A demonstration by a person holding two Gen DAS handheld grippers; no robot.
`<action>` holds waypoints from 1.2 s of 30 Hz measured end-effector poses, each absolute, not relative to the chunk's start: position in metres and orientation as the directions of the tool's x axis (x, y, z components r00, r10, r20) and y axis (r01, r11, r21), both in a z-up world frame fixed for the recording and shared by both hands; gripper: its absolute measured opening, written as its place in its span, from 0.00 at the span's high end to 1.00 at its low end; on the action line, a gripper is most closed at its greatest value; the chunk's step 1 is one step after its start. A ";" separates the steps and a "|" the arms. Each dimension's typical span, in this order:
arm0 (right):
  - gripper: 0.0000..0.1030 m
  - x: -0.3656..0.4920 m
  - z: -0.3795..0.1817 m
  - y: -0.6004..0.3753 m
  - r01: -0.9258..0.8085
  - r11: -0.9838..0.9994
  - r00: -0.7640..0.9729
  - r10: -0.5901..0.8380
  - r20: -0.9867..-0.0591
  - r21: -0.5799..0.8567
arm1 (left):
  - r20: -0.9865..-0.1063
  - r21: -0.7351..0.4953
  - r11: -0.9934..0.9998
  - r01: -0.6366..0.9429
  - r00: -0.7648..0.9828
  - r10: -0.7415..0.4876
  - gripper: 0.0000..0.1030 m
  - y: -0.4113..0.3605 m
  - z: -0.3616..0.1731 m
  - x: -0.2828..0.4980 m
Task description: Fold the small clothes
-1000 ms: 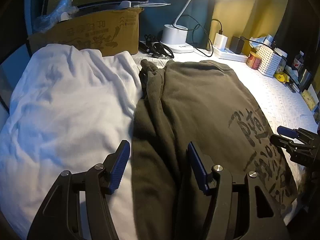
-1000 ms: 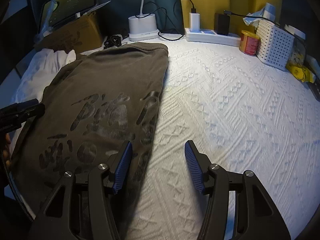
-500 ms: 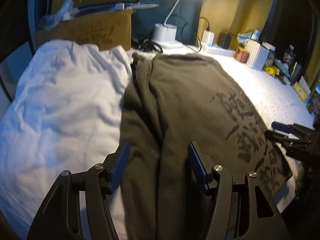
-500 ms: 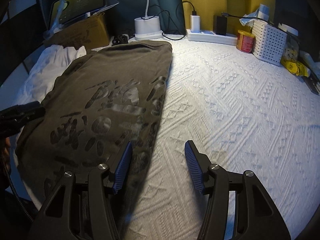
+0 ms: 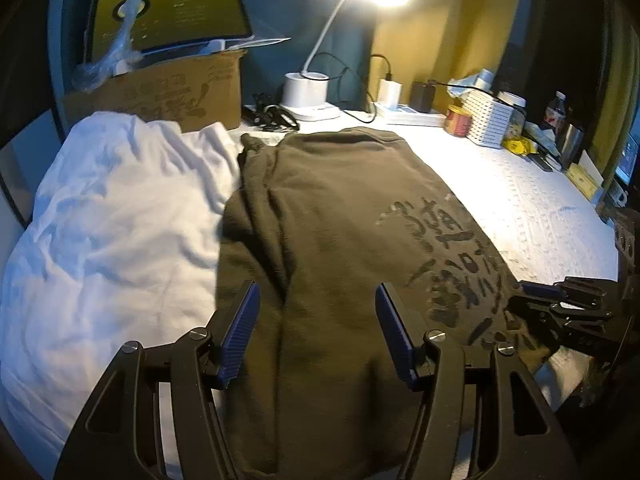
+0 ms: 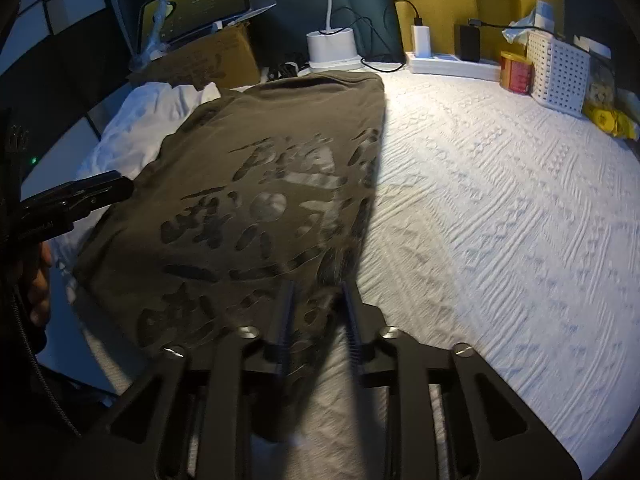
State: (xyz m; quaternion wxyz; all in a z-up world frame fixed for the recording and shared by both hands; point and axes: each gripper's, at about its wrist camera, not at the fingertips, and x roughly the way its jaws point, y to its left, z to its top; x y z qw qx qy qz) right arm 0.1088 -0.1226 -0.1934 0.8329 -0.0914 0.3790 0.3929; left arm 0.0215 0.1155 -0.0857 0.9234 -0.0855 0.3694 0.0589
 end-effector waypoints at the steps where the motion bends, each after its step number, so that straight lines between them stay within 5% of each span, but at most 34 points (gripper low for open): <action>1: 0.84 0.106 -0.193 -0.122 -0.727 0.671 0.403 0.586 -0.703 0.144 | -0.694 -0.112 0.979 -0.168 0.719 0.043 0.42 0.113 -0.085 0.022; 10: 0.87 0.098 -0.192 -0.133 -0.725 0.668 0.392 0.598 -0.699 0.165 | -0.680 -0.122 0.984 -0.133 0.733 0.015 0.42 0.098 -0.075 0.023; 17: 0.86 0.094 -0.184 -0.147 -0.711 0.690 0.432 0.583 -0.688 0.138 | -0.670 -0.133 0.986 -0.098 0.742 -0.017 0.30 0.080 -0.069 0.034; 21: 0.44 0.100 -0.179 -0.161 -0.697 0.703 0.452 0.586 -0.673 0.144 | -0.669 -0.130 0.989 -0.077 0.743 -0.030 0.30 0.070 -0.066 0.042; 36: 0.42 0.131 -0.156 -0.219 -0.589 0.796 0.569 0.529 -0.630 0.137 | -0.616 -0.096 0.994 -0.043 0.787 -0.025 0.30 0.032 -0.043 0.064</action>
